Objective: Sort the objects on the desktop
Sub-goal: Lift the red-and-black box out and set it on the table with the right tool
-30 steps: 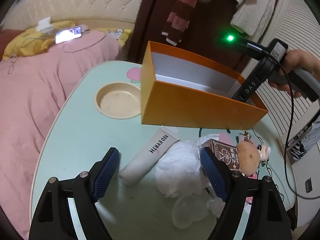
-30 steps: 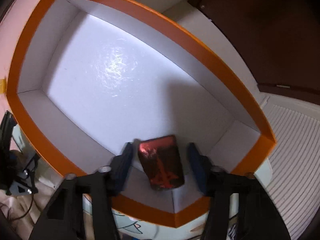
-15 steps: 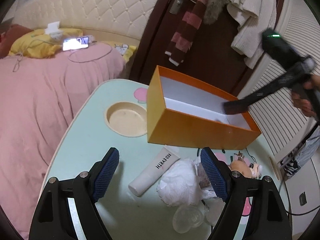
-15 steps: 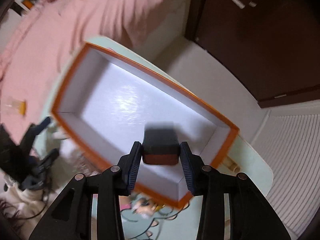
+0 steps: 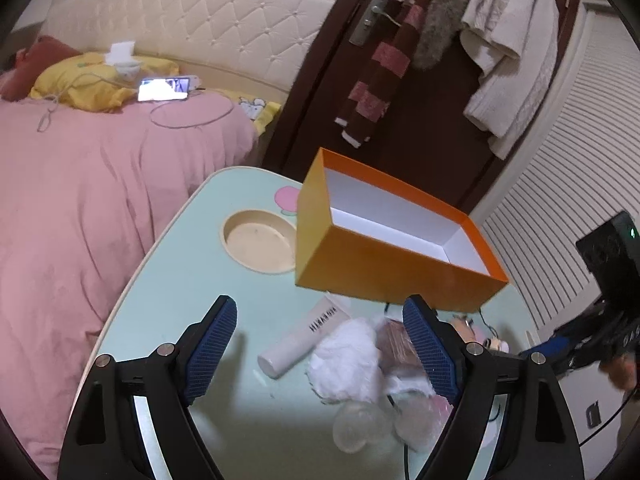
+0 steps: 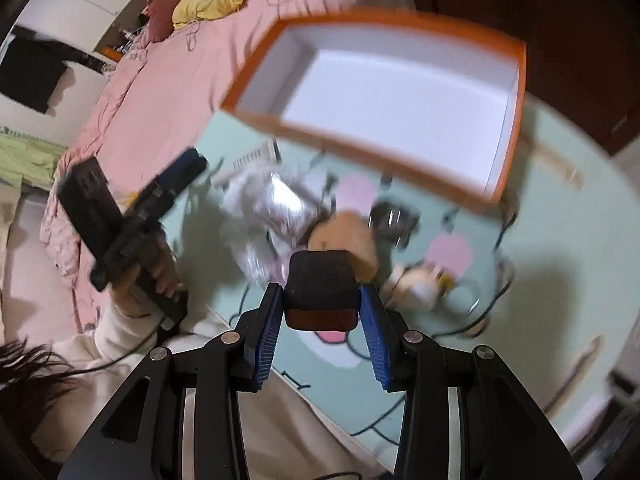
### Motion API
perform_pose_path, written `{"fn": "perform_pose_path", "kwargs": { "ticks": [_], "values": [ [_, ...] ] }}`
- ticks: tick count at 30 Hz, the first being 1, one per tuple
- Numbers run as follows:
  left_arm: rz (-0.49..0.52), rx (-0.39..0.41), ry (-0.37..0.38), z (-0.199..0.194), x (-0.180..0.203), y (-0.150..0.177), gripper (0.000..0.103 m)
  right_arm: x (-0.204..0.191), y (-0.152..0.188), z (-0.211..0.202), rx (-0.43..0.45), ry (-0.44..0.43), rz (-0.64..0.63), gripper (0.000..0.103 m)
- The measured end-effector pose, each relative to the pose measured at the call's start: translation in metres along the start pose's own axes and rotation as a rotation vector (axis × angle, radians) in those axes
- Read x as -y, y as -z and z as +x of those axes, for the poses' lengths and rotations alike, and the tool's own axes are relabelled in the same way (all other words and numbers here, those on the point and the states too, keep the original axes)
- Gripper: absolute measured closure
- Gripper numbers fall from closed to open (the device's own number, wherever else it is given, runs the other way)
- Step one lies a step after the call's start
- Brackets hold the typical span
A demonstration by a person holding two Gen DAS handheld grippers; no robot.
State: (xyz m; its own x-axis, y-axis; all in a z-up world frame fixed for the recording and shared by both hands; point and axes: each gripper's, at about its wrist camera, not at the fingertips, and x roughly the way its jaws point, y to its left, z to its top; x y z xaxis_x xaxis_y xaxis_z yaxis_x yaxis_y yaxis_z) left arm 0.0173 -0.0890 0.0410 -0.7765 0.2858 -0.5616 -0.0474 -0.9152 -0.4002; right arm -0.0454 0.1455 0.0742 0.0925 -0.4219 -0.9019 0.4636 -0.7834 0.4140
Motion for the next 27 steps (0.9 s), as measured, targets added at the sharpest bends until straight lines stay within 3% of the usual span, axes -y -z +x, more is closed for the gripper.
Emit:
{"fn": "perform_pose_path", "kwargs": {
  "ticks": [6,11,14,17,20,22,23,27],
  "values": [
    [0.009,-0.016,0.000,-0.008,0.003,0.012,0.018,-0.003,0.033,0.031,0.054,-0.043,0.019,0.062],
    [0.018,-0.019,0.001,-0.017,0.005,0.015,0.018,-0.002,0.041,0.041,0.119,0.095,-0.033,0.062],
    [0.013,-0.068,0.027,-0.021,0.004,0.018,0.018,-0.007,0.042,0.037,0.198,0.189,-0.051,0.062],
    [-0.018,-0.165,0.105,-0.024,0.003,0.024,0.018,-0.010,0.047,0.031,0.259,0.200,-0.023,0.061],
    [0.018,-0.262,0.097,-0.028,0.012,0.036,0.018,-0.018,0.056,0.025,0.328,0.222,-0.015,0.051],
    [0.085,-0.284,0.050,-0.028,0.024,0.047,0.018,-0.020,0.061,0.029,0.332,0.247,0.004,0.031],
    [0.118,-0.292,0.025,-0.028,0.030,0.052,0.018,-0.020,0.063,0.031,0.333,0.260,0.014,0.027],
    [0.164,-0.310,-0.044,-0.019,0.041,0.063,0.018,-0.024,0.074,0.039,0.340,0.312,0.052,0.025]
  ]
}}
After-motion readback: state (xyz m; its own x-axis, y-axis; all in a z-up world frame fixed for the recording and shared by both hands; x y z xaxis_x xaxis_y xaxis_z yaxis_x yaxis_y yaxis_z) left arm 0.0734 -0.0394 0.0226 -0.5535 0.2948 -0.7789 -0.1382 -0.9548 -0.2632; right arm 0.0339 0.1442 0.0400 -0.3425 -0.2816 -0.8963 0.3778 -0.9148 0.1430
